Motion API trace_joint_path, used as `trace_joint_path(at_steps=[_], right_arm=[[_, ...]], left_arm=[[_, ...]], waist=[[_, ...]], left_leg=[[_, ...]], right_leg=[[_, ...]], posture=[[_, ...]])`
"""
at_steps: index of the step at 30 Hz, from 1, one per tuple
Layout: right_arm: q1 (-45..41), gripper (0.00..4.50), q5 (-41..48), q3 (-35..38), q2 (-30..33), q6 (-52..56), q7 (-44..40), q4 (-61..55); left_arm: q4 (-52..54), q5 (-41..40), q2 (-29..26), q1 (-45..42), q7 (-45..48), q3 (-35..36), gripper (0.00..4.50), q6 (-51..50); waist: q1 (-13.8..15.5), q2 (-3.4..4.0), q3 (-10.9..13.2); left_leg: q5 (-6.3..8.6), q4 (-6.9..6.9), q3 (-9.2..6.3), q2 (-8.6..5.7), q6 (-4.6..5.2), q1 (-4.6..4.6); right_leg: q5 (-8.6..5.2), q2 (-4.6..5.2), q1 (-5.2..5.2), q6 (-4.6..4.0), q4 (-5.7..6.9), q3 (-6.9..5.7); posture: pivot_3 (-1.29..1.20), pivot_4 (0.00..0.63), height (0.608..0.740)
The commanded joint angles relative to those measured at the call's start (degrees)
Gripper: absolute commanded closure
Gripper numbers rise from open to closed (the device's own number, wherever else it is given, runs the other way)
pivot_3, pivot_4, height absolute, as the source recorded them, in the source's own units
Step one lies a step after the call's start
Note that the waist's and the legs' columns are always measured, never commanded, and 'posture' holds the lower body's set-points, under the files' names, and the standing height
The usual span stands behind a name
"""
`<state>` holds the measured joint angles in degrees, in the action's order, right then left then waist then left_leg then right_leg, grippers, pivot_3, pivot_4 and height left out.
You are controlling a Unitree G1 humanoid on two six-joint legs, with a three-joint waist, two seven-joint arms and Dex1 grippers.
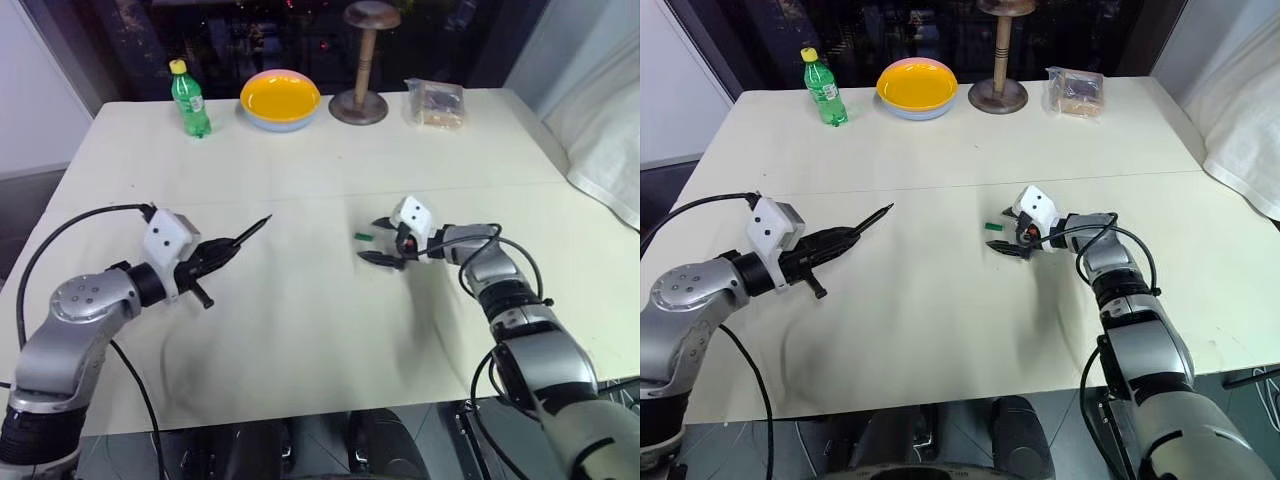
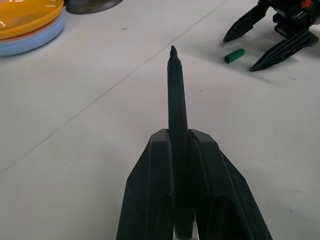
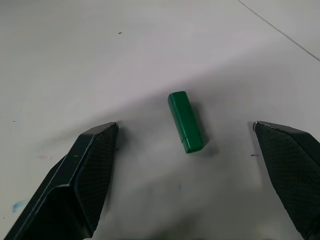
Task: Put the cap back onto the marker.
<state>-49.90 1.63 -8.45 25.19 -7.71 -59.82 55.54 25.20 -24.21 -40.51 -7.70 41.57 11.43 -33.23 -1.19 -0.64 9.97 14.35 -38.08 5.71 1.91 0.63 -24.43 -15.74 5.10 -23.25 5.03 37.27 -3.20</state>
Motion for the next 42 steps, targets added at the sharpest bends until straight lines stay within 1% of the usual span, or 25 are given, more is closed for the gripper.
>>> trace_joint_path(at_steps=[1,2,4,5,8,10,11,12,17,21,22,27,30,32,34,36,42], right_arm=[[-2.0,0.00,-0.8,0.7,-0.8,-1.5,0.5,2.0],[-2.3,0.00,-1.0,0.7,-1.0,-1.7,0.5,2.6],[-2.6,0.56,-1.3,0.7,-1.2,-2.2,0.4,3.5],[-2.7,0.91,-1.6,0.6,-1.2,-2.4,0.3,3.9],[-2.9,2.32,-2.1,0.6,-1.2,-2.9,0.2,5.0],[-3.0,3.39,-2.6,0.6,-1.1,-3.3,0.2,5.8],[-3.0,4.00,-2.7,0.6,-1.1,-3.4,0.2,6.0],[-3.1,4.46,-2.8,0.6,-1.1,-3.6,0.1,6.1],[-3.2,4.46,-3.1,0.5,-1.0,-4.0,0.0,6.5],[-2.7,4.46,-4.2,-0.4,0.0,-5.2,-0.8,2.4],[-2.6,4.46,-4.5,-0.7,0.5,-5.4,-1.1,0.3],[-0.1,4.46,-6.4,-2.8,4.9,-5.0,-3.7,-17.7],[2.7,4.46,-3.7,-3.3,7.5,2.3,-8.2,-32.3],[4.3,4.46,-2.9,-3.9,8.8,6.2,-9.9,-39.7],[5.2,4.46,-3.0,-4.2,9.5,8.8,-10.2,-44.4],[5.7,4.46,-3.3,-4.7,9.9,10.4,-9.9,-47.5],[5.8,4.46,-3.8,-5.6,9.8,12.2,-8.6,-50.5]], left_arm=[[2.4,-0.7,-1.0,-0.4,-0.6,1.6,4.43,-0.1],[2.5,-0.8,-1.0,-0.4,-0.7,1.6,4.43,-0.2],[2.6,-0.9,-1.2,-0.5,-0.8,1.6,4.50,-0.3],[2.6,-0.9,-1.2,-0.5,-0.8,1.6,4.50,-0.3],[2.6,-1.0,-1.3,-0.8,-1.0,1.6,4.50,-0.4],[2.7,-1.0,-1.3,-1.0,-1.0,1.6,4.50,-0.5],[2.7,-1.0,-1.4,-1.0,-1.0,1.7,4.50,-0.6],[2.8,-1.0,-1.4,-0.9,-1.0,1.7,4.50,-0.6],[2.7,-1.1,-1.8,-1.0,-0.6,1.5,4.50,-0.6],[1.5,-0.3,-3.2,-1.9,2.6,-0.6,4.50,1.7],[0.8,-0.2,-3.6,-2.3,4.0,-1.4,4.50,2.6],[-6.0,1.7,-4.3,-7.6,11.0,-7.0,4.50,9.3],[-13.1,3.8,-4.2,-12.0,16.3,-10.9,4.50,14.6],[-17.4,5.3,-3.8,-14.5,19.0,-13.0,4.50,18.0],[-20.6,6.1,-3.2,-16.5,20.9,-14.4,4.50,20.3],[-23.5,6.9,-2.5,-18.5,22.5,-15.6,4.50,22.2],[-26.5,8.1,-0.8,-21.6,25.0,-17.2,4.50,25.0]], waist=[[0.0,0.00,0.0],[0.0,0.00,0.0],[0.0,0.00,0.0],[0.0,0.00,0.0],[0.1,0.00,0.0],[0.1,0.00,0.0],[0.1,0.01,0.0],[0.1,0.01,0.0],[0.1,0.01,0.0],[0.1,0.02,0.0],[0.2,0.04,0.0],[0.2,0.17,0.1],[0.2,0.17,0.1],[0.3,0.16,0.1],[0.2,0.17,0.1],[0.3,0.17,0.1],[0.4,0.17,0.1]], left_leg=[[0.00,0.00,0.00,0.00,0.00,0.00],[0.00,0.00,0.00,0.00,-0.01,0.01],[0.00,0.01,0.00,0.00,-0.01,0.01],[-0.01,0.01,0.00,0.01,-0.02,0.01],[-0.01,0.01,0.00,0.00,-0.03,0.02],[-0.01,0.01,-0.01,-0.01,-0.03,0.01],[-0.01,0.01,-0.01,-0.02,-0.03,0.02],[-0.01,0.01,-0.01,-0.03,-0.03,0.02],[-0.01,0.01,-0.02,-0.03,-0.04,0.02],[-0.01,0.01,-0.02,-0.04,-0.05,0.02],[-0.01,0.01,-0.02,-0.04,-0.05,0.02],[-0.01,0.03,0.02,-0.08,-0.05,-0.01],[-0.01,0.06,0.04,-0.06,-0.04,0.00],[0.00,0.08,0.04,-0.04,-0.03,0.00],[0.16,0.07,0.08,-0.03,0.27,-0.01],[0.17,0.06,0.10,-0.03,0.29,-0.01],[0.18,0.01,0.14,-0.03,0.33,-0.03]], right_leg=[[0.00,0.01,0.00,0.00,0.00,0.00],[0.00,0.01,0.01,0.00,0.00,0.00],[0.00,0.03,0.00,0.00,0.01,0.00],[0.00,0.06,0.01,0.00,0.01,0.01],[0.00,0.10,0.00,-0.01,0.02,0.00],[0.00,0.14,0.02,-0.01,0.02,0.00],[0.00,0.16,0.02,-0.01,0.02,0.00],[0.00,0.18,0.02,-0.01,0.02,0.00],[0.00,0.21,0.03,-0.01,0.02,-0.01],[0.00,0.23,0.03,-0.02,0.02,-0.02],[0.00,0.24,0.02,-0.02,0.02,-0.01],[0.00,0.27,-0.04,-0.02,0.01,-0.02],[0.00,0.24,-0.06,-0.01,0.02,-0.03],[0.00,0.17,-0.07,-0.01,0.02,-0.04],[0.00,0.05,-0.09,-0.01,0.03,-0.03],[0.00,0.03,-0.09,0.00,0.04,-0.03],[0.00,0.01,-0.10,0.00,0.04,-0.03]], posture=[[0.00,0.150,0.740],[0.00,0.150,0.740],[0.00,0.150,0.740],[0.00,0.150,0.740],[0.00,0.150,0.740],[0.00,0.150,0.740],[0.00,0.150,0.740],[0.00,0.150,0.740],[0.00,0.150,0.740],[0.00,0.150,0.740],[0.00,0.150,0.740],[0.00,0.150,0.740],[0.00,0.150,0.740],[0.00,0.150,0.740],[0.00,0.150,0.740],[0.00,0.150,0.740],[0.00,0.150,0.740]])
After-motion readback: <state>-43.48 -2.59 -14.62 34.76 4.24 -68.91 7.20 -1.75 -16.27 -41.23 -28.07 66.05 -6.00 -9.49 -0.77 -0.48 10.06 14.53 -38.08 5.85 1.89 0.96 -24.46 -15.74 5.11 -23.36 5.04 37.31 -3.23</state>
